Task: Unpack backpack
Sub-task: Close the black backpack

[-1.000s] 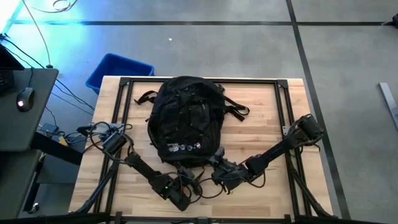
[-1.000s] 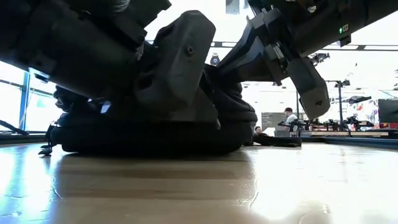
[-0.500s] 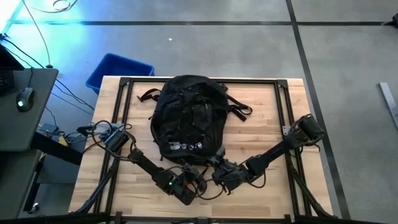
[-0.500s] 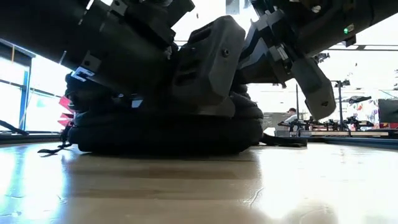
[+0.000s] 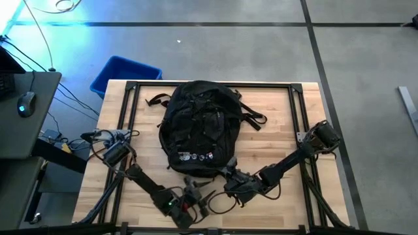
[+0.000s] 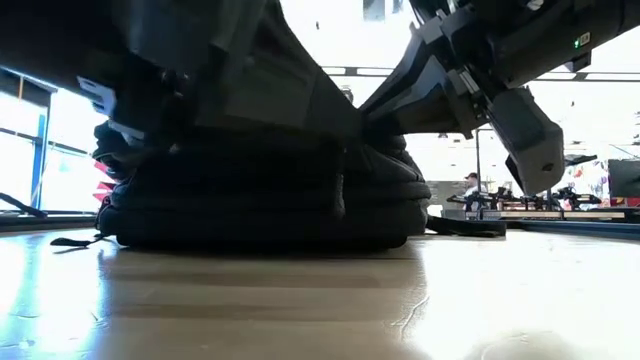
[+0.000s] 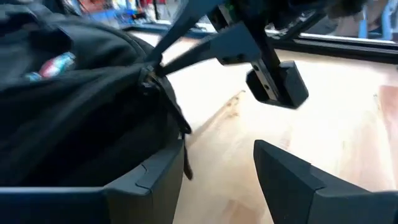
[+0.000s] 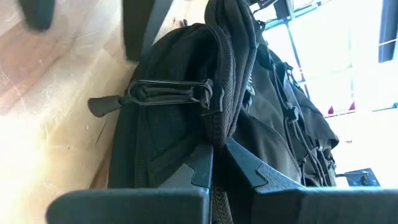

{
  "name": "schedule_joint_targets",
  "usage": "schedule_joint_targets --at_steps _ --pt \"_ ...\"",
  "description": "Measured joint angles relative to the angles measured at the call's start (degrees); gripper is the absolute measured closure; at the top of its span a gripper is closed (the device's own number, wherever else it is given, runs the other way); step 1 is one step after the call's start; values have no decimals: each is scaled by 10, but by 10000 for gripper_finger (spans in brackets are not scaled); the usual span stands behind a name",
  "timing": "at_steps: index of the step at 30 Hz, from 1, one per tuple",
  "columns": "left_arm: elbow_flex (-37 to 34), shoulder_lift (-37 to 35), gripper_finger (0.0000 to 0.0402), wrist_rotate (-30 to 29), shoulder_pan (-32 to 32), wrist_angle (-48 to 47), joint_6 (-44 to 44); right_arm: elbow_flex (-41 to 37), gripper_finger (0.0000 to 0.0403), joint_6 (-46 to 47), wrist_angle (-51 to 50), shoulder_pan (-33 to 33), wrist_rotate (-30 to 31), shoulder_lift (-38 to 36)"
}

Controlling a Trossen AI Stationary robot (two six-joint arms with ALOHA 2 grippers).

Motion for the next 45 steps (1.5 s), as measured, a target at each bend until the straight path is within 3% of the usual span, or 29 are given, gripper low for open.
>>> schedule_joint_targets --at_steps 10,15,18,21,25,27,35,41,43,45 --pt "0 0 229 53 58 -17 11 0 400 0 -1 0 7 0" --pt "0 0 238 30 64 -20 18 0 400 4 0 -1 11 0" --pt "-1 0 284 23 57 -21 34 0 400 6 -5 -1 10 0" --pt "-1 0 368 2 42 -29 18 0 400 23 -22 0 4 0" --pt "-2 0 397 -80 12 -58 -4 0 400 44 -41 4 4 0" --pt "-1 -9 400 -97 1 -128 -60 0 400 48 -45 9 2 0" --pt "0 -40 401 -52 -11 -526 -452 0 400 45 -52 21 16 0" --pt "1 -43 401 54 -33 -775 -696 0 400 61 -93 24 29 0" --pt "0 -43 400 84 -45 -819 -746 0 400 65 -113 26 35 0" --pt "-2 -42 400 157 -56 -866 -773 0 400 81 -143 30 41 0"
